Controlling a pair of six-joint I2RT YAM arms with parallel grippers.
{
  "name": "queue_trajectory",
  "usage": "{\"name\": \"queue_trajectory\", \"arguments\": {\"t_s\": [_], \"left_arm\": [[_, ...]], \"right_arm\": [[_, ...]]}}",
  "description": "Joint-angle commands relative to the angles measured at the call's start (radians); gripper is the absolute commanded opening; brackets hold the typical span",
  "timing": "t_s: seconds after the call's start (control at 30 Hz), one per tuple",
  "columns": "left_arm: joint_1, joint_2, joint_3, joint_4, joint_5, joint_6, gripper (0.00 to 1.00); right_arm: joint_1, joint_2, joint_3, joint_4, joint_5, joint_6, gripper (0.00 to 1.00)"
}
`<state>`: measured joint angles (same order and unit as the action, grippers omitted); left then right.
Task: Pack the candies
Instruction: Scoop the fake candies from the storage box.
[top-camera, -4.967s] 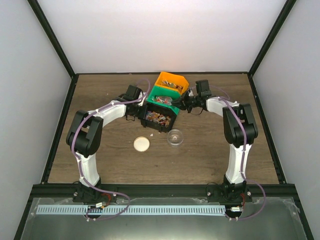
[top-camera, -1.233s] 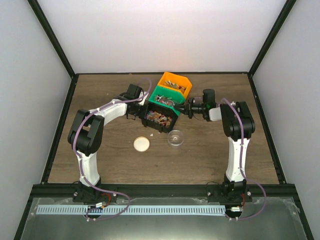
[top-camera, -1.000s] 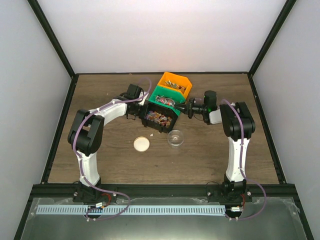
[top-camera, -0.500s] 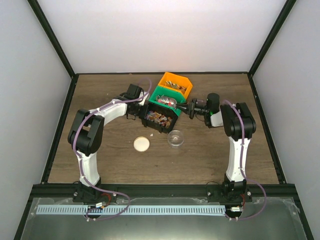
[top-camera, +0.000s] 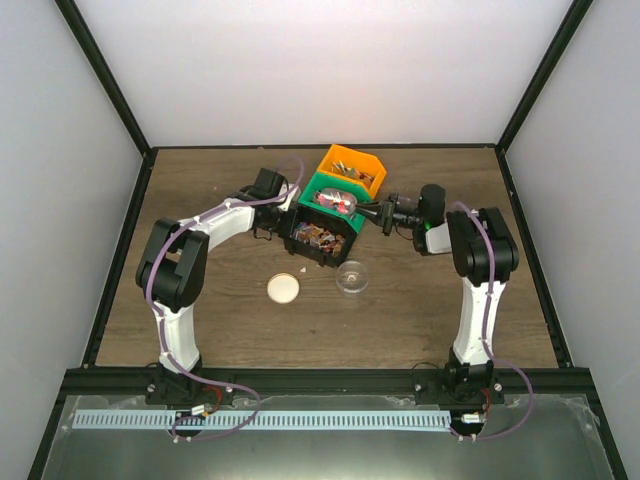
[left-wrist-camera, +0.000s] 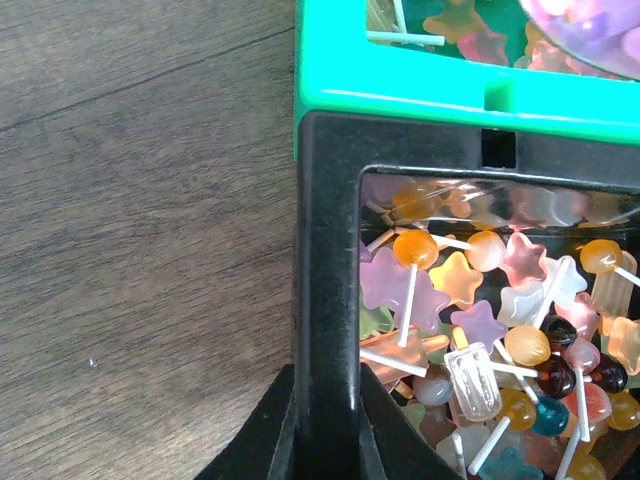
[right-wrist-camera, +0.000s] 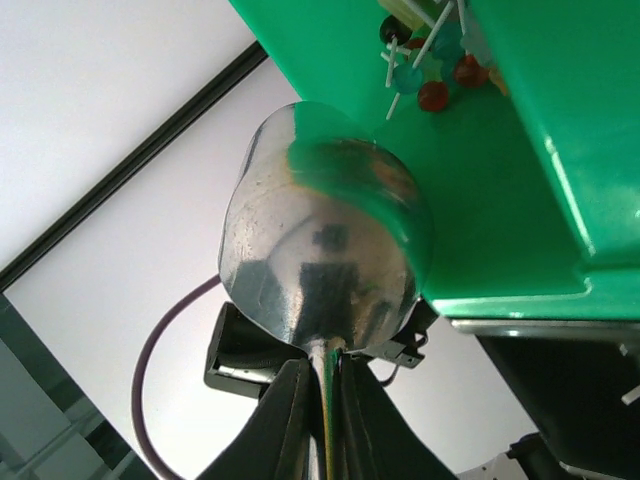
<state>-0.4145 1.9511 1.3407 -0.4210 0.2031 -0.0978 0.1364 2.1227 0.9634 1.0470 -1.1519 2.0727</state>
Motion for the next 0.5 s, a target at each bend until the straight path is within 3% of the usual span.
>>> {"name": "queue_trajectory", "arguments": {"t_s": [0.0, 0.47], "left_arm": [[-0.001, -0.001, 0.013, 0.011, -0.007, -0.051, 0.12], [-0.001, -0.023, 0.008, 0.005, -0.014, -0.047, 0.15]], "right_arm": [[-0.014, -0.057, -0.010, -0.049, -0.090, 0.012, 0.01], [-0.031, -0.034, -0.054, 0.182, -0.072, 0.201, 0.01]]}}
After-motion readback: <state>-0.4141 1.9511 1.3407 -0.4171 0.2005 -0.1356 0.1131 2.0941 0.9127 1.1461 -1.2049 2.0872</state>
